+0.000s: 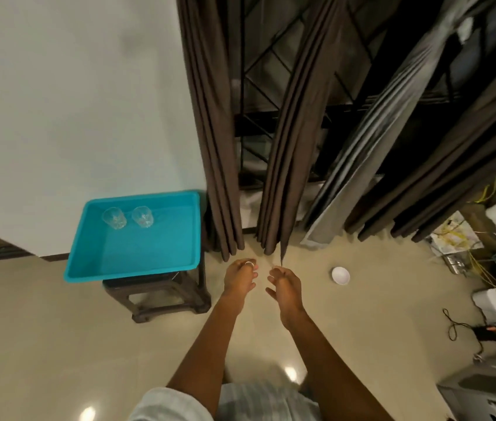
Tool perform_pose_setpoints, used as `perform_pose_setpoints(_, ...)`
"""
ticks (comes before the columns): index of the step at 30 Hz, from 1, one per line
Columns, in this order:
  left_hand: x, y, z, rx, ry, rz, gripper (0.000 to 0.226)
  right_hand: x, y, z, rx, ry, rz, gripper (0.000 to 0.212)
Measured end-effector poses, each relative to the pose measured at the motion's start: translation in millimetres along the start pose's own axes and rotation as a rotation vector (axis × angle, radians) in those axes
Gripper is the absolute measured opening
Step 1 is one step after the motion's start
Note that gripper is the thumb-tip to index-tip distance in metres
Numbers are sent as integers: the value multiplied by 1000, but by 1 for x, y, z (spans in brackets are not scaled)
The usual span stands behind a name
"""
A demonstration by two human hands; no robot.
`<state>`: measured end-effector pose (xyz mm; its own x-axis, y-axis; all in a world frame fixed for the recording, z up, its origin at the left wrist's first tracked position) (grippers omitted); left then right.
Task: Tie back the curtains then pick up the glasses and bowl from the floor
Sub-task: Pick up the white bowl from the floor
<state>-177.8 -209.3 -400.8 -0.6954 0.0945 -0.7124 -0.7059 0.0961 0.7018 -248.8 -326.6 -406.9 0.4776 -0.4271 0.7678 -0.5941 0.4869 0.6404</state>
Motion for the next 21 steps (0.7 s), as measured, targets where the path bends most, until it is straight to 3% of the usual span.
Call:
perform_pose_setpoints(6, 14, 14, -106, -20, -23, 6, 21, 35, -37, 114, 24, 122, -7, 14)
perform_pose_setpoints(12, 45, 42, -206, -7, -64, 19, 18, 48, -73, 226, -53, 3, -84, 14)
perform_pose_setpoints(21, 33, 15, -259, -44, -121, 89, 23, 50, -112, 257, -23, 55, -152, 16)
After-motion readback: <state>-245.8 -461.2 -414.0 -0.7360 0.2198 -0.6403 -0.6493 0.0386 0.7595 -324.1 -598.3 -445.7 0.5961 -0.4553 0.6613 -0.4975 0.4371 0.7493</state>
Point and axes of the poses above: each hand's wrist, its own y-axis away from the middle knuckle, its own z-axis out of the back of the hand, x = y × z, the point moved 7 cm from there along -y, towards the middle knuckle, and after that the axes turned 1 degree about y, right-handed, at the moved point
